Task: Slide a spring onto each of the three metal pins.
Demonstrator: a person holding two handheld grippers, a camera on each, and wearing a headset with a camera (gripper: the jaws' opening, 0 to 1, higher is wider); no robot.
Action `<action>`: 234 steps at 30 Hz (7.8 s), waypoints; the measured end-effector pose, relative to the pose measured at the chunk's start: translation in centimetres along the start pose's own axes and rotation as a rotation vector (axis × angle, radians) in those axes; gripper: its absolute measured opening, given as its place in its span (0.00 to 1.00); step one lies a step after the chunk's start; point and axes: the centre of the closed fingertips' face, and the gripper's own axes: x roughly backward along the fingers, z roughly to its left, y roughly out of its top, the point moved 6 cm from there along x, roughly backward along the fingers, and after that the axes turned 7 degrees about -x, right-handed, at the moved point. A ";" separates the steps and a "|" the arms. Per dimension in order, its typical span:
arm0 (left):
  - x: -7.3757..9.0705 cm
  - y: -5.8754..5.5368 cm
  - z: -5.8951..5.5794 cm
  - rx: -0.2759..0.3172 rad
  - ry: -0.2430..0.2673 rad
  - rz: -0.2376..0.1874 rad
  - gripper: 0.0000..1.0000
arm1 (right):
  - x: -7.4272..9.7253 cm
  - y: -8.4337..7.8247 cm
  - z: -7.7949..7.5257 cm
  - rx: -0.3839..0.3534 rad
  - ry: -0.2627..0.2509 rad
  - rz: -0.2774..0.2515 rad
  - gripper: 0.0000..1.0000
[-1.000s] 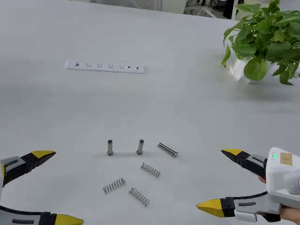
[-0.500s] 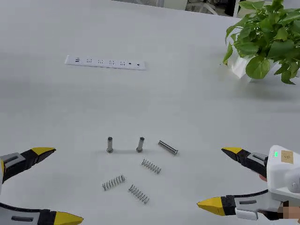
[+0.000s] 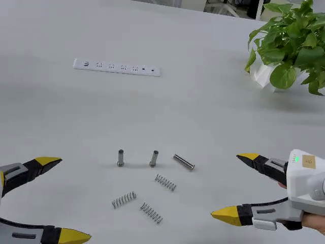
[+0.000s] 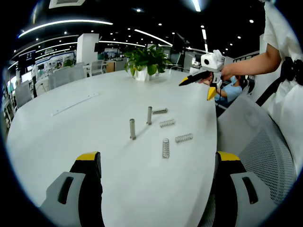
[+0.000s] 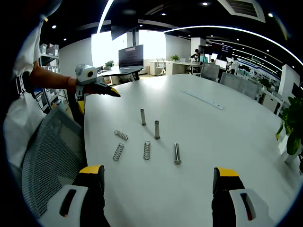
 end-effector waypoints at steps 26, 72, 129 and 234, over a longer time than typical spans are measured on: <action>-0.6 0.1 0.9 0.017 0.009 -0.023 0.99 | -5.4 5.0 -1.8 0.050 0.083 0.113 0.67; -0.8 -0.7 1.4 0.069 0.015 -0.050 0.99 | -14.3 3.8 -4.6 0.073 0.097 0.550 0.14; -1.2 -0.9 1.1 0.077 -0.011 -0.047 0.99 | -12.0 4.6 -3.9 0.066 0.073 0.520 0.03; -1.6 -0.5 0.9 0.078 -0.030 -0.047 0.99 | -9.2 4.4 -3.4 0.048 0.012 0.263 0.08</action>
